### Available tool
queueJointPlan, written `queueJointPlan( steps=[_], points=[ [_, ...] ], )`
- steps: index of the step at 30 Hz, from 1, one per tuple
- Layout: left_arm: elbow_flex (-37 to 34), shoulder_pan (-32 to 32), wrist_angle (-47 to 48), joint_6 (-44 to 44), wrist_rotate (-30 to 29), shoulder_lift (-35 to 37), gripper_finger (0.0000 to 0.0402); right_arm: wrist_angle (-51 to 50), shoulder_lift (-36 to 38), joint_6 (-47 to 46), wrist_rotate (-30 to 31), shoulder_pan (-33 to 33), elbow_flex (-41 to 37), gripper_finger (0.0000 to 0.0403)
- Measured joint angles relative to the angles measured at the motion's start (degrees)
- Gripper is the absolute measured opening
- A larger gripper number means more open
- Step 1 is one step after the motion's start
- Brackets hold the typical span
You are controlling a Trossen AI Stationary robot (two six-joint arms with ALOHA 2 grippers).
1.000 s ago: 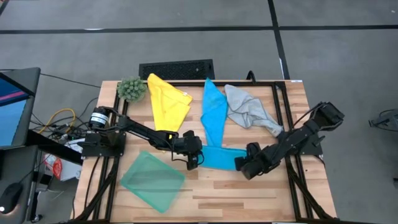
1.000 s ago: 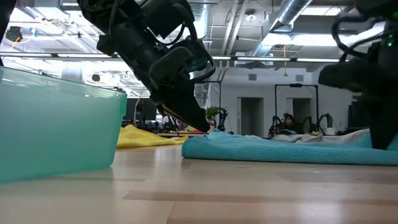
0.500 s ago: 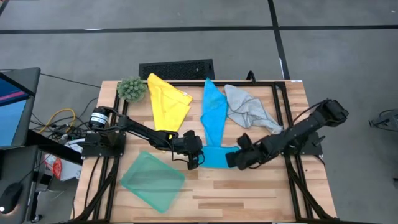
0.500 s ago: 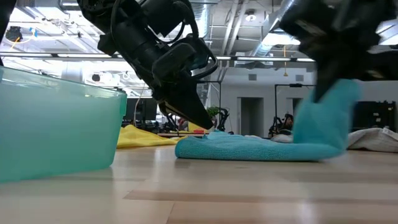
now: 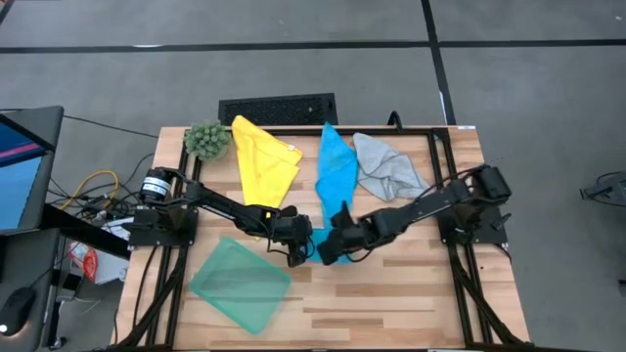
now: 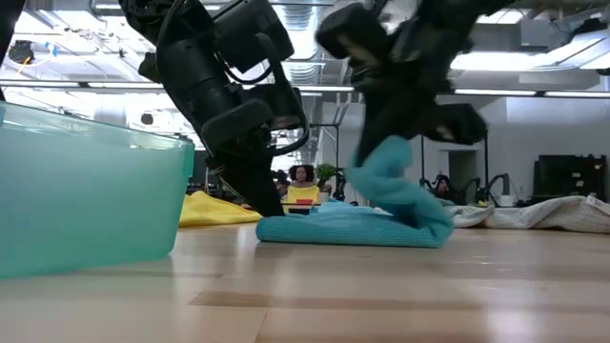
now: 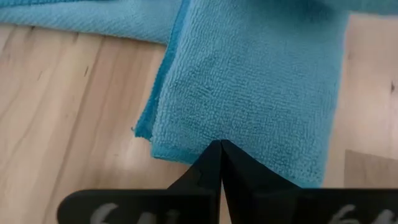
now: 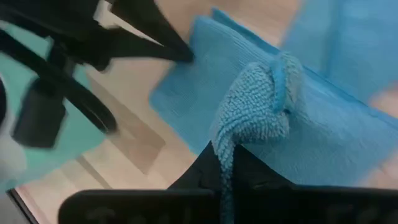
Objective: Fold microfiber towels
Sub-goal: Fold the left blue towel
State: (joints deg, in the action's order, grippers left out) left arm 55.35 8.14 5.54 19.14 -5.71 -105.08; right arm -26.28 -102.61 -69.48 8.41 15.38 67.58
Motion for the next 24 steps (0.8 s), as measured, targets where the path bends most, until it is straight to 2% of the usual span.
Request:
queueJointPlan(
  steps=[9, 13, 18, 24],
  points=[
    [0.0, 0.1, 0.0, 0.6, 0.3, 0.0, 0.0, 0.6, -5.6, 8.0, -1.0, -2.4, 7.5, 0.0032],
    [0.0, 0.2, 0.1, 0.9, 0.3, 0.0, 0.0, 0.0, -6.2, 8.1, -1.8, -2.9, 7.4, 0.0049],
    [0.0, 0.2, 0.1, 1.1, 0.4, 0.0, 0.0, 0.6, -6.8, 8.1, -2.1, -3.2, 7.4, 0.0094],
    [0.0, 0.2, 0.5, 1.5, 3.2, 0.0, 0.0, 3.8, -6.2, 10.2, -0.6, -3.2, 7.4, 0.0178]
  ],
)
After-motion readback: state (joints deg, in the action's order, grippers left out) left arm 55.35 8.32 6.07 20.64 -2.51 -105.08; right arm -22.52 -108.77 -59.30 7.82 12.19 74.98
